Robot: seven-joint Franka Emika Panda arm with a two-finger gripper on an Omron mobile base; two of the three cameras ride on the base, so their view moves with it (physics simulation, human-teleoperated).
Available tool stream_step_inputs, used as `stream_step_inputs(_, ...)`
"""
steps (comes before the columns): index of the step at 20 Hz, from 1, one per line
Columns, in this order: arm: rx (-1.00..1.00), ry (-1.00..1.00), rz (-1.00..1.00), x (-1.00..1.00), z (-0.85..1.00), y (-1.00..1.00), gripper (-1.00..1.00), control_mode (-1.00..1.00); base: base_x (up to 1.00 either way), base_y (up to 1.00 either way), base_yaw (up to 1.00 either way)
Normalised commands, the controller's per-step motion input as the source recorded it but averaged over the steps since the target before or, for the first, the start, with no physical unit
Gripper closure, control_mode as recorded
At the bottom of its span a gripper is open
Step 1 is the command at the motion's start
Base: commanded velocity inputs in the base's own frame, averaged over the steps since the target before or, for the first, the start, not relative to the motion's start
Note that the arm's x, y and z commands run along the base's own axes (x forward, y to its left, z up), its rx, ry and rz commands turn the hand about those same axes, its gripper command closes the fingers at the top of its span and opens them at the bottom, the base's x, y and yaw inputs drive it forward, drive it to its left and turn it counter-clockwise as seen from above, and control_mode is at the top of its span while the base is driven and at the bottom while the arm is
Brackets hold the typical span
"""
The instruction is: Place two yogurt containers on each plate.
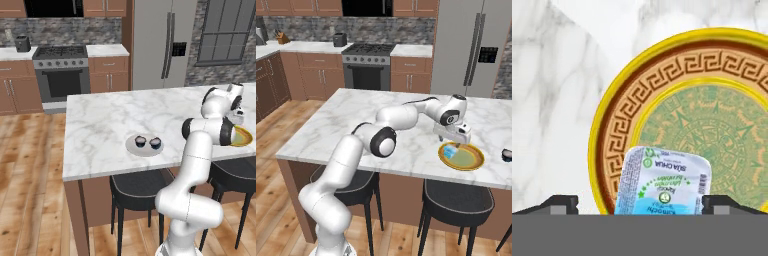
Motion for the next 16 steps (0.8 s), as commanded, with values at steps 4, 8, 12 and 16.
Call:
stream_step_inputs(4,-0.02,-0.09,0.00,-0.21,0.43,0.03,-1.00,-1.00,0.00,0.00,0.00)
stream_step_inputs(8,0.00,-0.02,0.00,-0.59,0.23,0.28,-1.00,-1.00,0.00,0.00,0.00)
stream_step_inputs(12,0.00,0.03,0.00,-0.57,0.14,0.53,-1.00,-1.00,0.00,0.00,0.00)
stream_step_inputs(16,0.00,0.14,0.00,-0.47,0.01,0.68,-1.00,-1.00,0.00,0.00,0.00)
